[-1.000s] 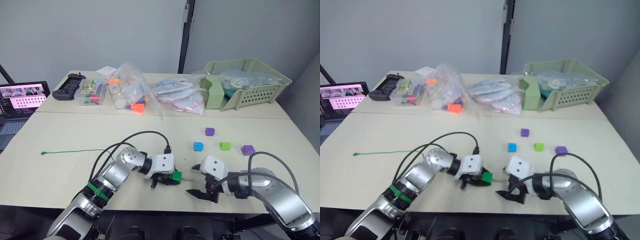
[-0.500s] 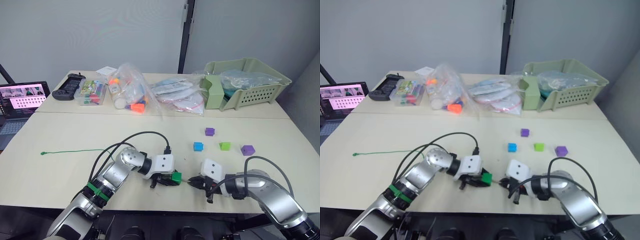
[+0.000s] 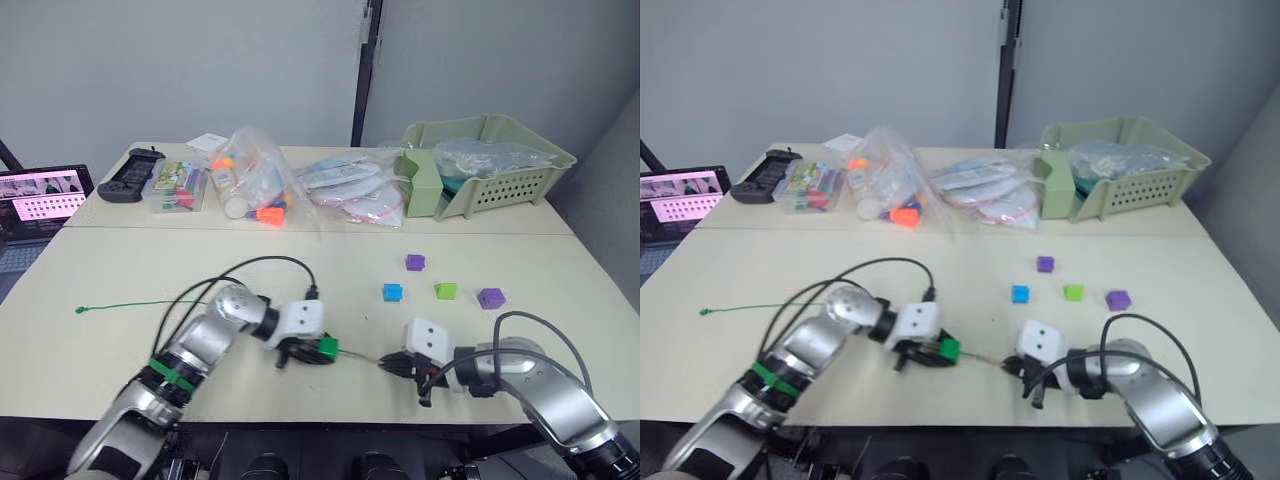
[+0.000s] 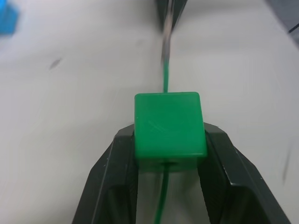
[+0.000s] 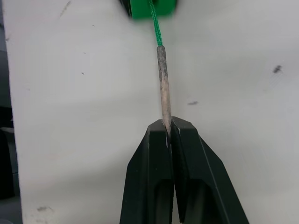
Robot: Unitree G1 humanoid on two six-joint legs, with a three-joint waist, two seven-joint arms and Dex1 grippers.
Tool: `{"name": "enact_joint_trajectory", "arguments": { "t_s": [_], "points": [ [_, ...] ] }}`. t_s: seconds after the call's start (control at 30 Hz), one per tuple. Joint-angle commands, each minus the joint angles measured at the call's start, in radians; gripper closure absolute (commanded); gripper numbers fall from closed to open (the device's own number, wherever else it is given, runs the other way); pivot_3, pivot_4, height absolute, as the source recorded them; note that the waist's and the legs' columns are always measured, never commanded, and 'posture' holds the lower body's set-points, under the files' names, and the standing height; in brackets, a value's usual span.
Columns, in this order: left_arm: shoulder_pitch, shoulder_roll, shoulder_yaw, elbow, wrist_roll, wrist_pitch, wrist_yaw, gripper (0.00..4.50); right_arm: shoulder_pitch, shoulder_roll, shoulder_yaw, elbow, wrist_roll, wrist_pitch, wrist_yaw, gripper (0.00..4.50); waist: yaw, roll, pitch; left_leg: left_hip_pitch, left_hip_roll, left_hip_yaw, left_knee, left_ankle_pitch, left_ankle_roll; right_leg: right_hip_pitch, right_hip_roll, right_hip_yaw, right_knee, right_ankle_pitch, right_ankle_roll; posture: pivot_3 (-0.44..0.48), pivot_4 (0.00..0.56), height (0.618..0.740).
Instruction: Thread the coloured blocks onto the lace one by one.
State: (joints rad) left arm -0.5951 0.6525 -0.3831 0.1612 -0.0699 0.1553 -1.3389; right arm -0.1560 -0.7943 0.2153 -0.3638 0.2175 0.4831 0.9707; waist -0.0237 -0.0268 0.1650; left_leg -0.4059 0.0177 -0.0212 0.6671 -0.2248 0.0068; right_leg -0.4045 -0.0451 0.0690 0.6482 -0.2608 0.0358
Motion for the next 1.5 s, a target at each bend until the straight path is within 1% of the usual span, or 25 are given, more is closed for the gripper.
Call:
{"name": "enact_joint_trajectory", "arguments": {
  "t_s": [0.03,0.1,0.13,0.2,0.27,0.37,0.5,0.63,0.7,0.73,0.77,0.8,0.9,0.93,1.0,1.07,1.13,1.2,1.27,1.33,1.37,1.5],
  "points": [
    [0.028,0.127,0.108,0.068,-0.037,-0.073,-0.07,3.3,-0.02,-0.011,-0.034,-0.003,0.014,-0.045,0.029,4.5,-0.003,0.0,0.0,0.0,0.0,0.0,0.0,0.0,0.0,0.0,0.0,0.0,0.0,0.0,0.0,0.0,0.15,0.74],
    [0.053,0.197,0.149,0.142,-0.043,-0.121,-0.101,3.3,-0.031,-0.016,-0.037,0.01,0.009,-0.058,0.039,4.5,0.0,0.0,0.0,0.0,0.0,0.0,0.0,0.0,0.0,0.0,-0.001,0.0,0.0,0.0,0.0,0.0,0.15,0.74],
    [0.061,0.217,0.163,0.164,-0.045,-0.131,-0.111,3.3,-0.032,-0.018,-0.04,0.013,0.008,-0.064,0.044,4.5,0.002,0.0,0.0,0.0,0.0,0.0,0.0,0.0,0.0,0.0,-0.001,0.0,0.0,0.0,0.0,0.0,0.15,0.74],
    [0.079,0.291,0.196,0.297,-0.018,-0.239,-0.127,3.3,-0.041,-0.025,-0.05,0.025,0.013,-0.074,0.056,4.5,0.008,0.0,0.0,0.0,0.0,0.001,0.0,0.0,0.0,0.0,-0.002,0.0,0.0,0.0,0.0,0.0,0.15,0.74],
    [0.072,0.35,0.237,0.453,-0.019,-0.303,-0.141,3.3,-0.05,-0.033,-0.059,0.039,0.017,-0.087,0.074,4.5,0.008,0.0,0.0,0.0,0.0,0.001,0.0,0.0,0.0,0.0,-0.001,0.0,0.0,0.0,0.0,0.0,0.15,0.74],
    [0.045,0.366,0.252,0.587,-0.006,-0.396,-0.126,3.3,-0.05,-0.038,-0.069,0.051,0.022,-0.104,0.093,4.5,0.001,0.0,0.0,0.002,0.001,0.002,-0.001,0.0,0.0,0.0,0.0,0.0,0.0,0.0,-0.001,0.0,0.15,0.74],
    [0.004,0.375,0.261,0.737,0.029,-0.503,-0.097,3.3,-0.047,-0.046,-0.076,0.072,0.021,-0.129,0.119,4.5,0.007,0.0,0.0,0.001,0.001,0.002,-0.001,0.0,0.0,-0.001,-0.001,-0.001,0.001,0.0,-0.001,0.0,0.15,0.74],
    [-0.032,0.359,0.266,0.806,0.04,-0.568,-0.075,3.3,-0.06,-0.038,-0.071,0.081,0.02,-0.136,0.132,4.5,0.007,0.0,0.0,0.002,0.001,0.003,-0.001,0.0,0.0,-0.001,0.0,0.0,0.001,0.0,-0.001,0.0,0.15,0.74],
    [-0.051,0.345,0.276,0.816,0.024,-0.559,-0.087,3.3,-0.067,-0.031,-0.067,0.078,0.021,-0.133,0.132,4.5,0.007,0.0,0.0,0.002,0.001,0.003,-0.001,0.0,0.0,-0.001,-0.001,0.0,0.002,0.0,-0.001,0.0,0.15,0.74],
    [-0.064,0.335,0.288,0.803,0.002,-0.532,-0.105,3.3,-0.072,-0.028,-0.065,0.075,0.021,-0.13,0.132,4.5,0.008,0.0,0.0,0.002,0.001,0.003,-0.001,0.0,0.0,-0.001,-0.001,0.0,0.002,0.0,-0.001,0.0,0.15,0.74],
    [-0.076,0.327,0.298,0.784,-0.014,-0.512,-0.118,2.29,-0.077,-0.025,-0.063,0.072,0.021,-0.126,0.132,4.5,0.009,0.0,0.0,0.002,0.001,0.003,-0.001,0.0,0.0,-0.001,-0.001,0.0,0.002,0.0,-0.001,0.0,0.15,0.74],
    [-0.086,0.322,0.305,0.756,-0.025,-0.494,-0.126,2.03,-0.081,-0.024,-0.062,0.068,0.023,-0.12,0.132,4.5,0.012,0.0,0.0,0.001,0.001,0.003,-0.001,0.0,0.0,-0.001,-0.001,0.0,0.002,0.0,-0.001,0.0,0.15,0.74],
    [-0.103,0.308,0.323,0.661,-0.054,-0.424,-0.146,0.97,-0.086,-0.02,-0.061,0.051,0.027,-0.103,0.134,4.5,0.016,-0.001,0.001,-0.002,0.0,0.002,0.001,0.0,0.0,-0.001,-0.001,-0.001,0.002,0.0,-0.001,0.0,0.15,0.74],
    [-0.102,0.303,0.326,0.595,-0.08,-0.357,-0.17,0.7,-0.089,-0.015,-0.057,0.038,0.031,-0.092,0.132,4.5,0.016,-0.001,0.001,-0.002,0.0,0.002,0.001,0.0,0.0,-0.001,-0.001,-0.002,0.001,0.0,-0.001,0.0,0.15,0.74],
    [-0.081,0.299,0.319,0.419,-0.145,-0.197,-0.22,0.7,-0.099,-0.002,-0.045,0.012,0.034,-0.066,0.125,4.5,0.013,-0.001,0.001,-0.003,0.0,0.001,0.001,0.0,0.0,-0.001,-0.001,-0.001,0.001,0.0,-0.001,0.0,0.15,0.74],
    [-0.028,0.295,0.298,0.212,-0.204,-0.049,-0.24,0.7,-0.119,0.017,-0.026,-0.008,0.026,-0.033,0.111,4.5,0.01,-0.001,0.001,-0.002,0.0,0.001,0.001,0.0,0.0,-0.001,-0.001,-0.001,0.002,0.0,-0.001,0.0,0.15,0.74],
    [0.012,0.273,0.284,0.062,-0.24,0.048,-0.215,0.7,-0.137,0.033,-0.011,-0.023,0.022,-0.001,0.098,4.5,0.006,-0.001,0.001,-0.002,0.001,0.001,0.001,0.0,0.0,-0.001,-0.001,-0.001,0.002,0.0,-0.001,0.0,0.15,0.74],
    [0.051,0.231,0.269,-0.059,-0.249,0.097,-0.159,0.7,-0.151,0.049,0.006,-0.039,0.016,0.032,0.082,4.5,0.006,-0.001,0.001,-0.001,0.001,0.001,0.001,0.0,0.0,-0.001,-0.001,-0.001,0.002,0.0,-0.001,0.0,0.15,0.74],
    [0.071,0.123,0.206,-0.181,-0.22,0.14,-0.055,0.7,-0.166,0.066,0.037,-0.054,0.0,0.067,0.06,4.5,0.008,-0.001,0.001,-0.001,0.001,0.0,0.001,0.0,0.0,-0.001,-0.001,-0.001,0.002,0.0,-0.001,0.0,0.15,0.74],
    [0.058,-0.006,0.139,-0.231,-0.176,0.179,0.068,0.7,-0.175,0.072,0.07,-0.065,-0.02,0.091,0.048,4.5,0.01,-0.002,0.001,-0.001,0.0,0.0,0.001,0.0,0.0,-0.001,-0.001,-0.001,0.003,0.0,-0.001,0.0,0.15,0.74],
    [0.052,-0.038,0.116,-0.237,-0.156,0.195,0.099,0.7,-0.177,0.069,0.079,-0.067,-0.024,0.097,0.047,4.5,0.018,-0.001,0.001,-0.002,0.0,0.0,0.002,0.0,0.0,-0.001,-0.001,-0.001,0.002,0.0,-0.001,0.0,0.15,0.74],
    [0.046,-0.073,0.065,-0.247,-0.087,0.185,0.145,0.7,-0.189,0.061,0.099,-0.07,-0.033,0.112,0.038,4.5,0.01,-0.002,0.001,-0.004,-0.001,-0.001,0.006,0.0,0.0,-0.001,-0.002,-0.001,0.003,0.0,0.0,0.0,0.15,0.74]
  ]
}}
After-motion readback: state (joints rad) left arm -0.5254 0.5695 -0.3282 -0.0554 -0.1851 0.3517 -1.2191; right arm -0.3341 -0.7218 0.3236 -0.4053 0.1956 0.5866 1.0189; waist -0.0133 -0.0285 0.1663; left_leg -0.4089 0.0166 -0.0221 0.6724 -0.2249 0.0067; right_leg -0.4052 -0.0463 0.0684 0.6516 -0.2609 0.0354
